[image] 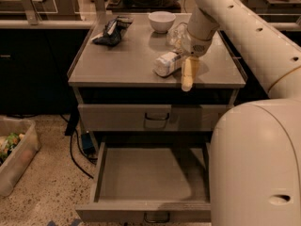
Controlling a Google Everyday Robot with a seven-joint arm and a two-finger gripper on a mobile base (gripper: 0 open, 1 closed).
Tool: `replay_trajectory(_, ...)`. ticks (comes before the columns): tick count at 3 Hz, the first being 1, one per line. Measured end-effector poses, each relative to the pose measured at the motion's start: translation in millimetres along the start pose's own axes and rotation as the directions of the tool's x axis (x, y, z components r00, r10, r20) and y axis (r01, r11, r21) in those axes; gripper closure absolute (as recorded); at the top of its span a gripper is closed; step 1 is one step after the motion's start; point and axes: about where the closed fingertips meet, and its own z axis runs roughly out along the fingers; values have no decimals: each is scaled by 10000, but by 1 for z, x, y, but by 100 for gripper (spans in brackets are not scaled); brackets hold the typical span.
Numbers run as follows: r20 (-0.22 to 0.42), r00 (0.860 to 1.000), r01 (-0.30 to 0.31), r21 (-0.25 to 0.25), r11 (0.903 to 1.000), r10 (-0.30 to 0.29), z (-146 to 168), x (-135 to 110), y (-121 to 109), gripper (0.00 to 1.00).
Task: Place blue plastic bottle into middle drawer
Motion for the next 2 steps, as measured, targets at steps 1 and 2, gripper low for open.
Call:
replay_trajectory(1, 6, 9999, 102, 86, 9999, -102, -3, -3, -4, 0)
replay_trajectory(2, 51, 9991, 425, 413, 9982, -427, -9, -12, -18, 0)
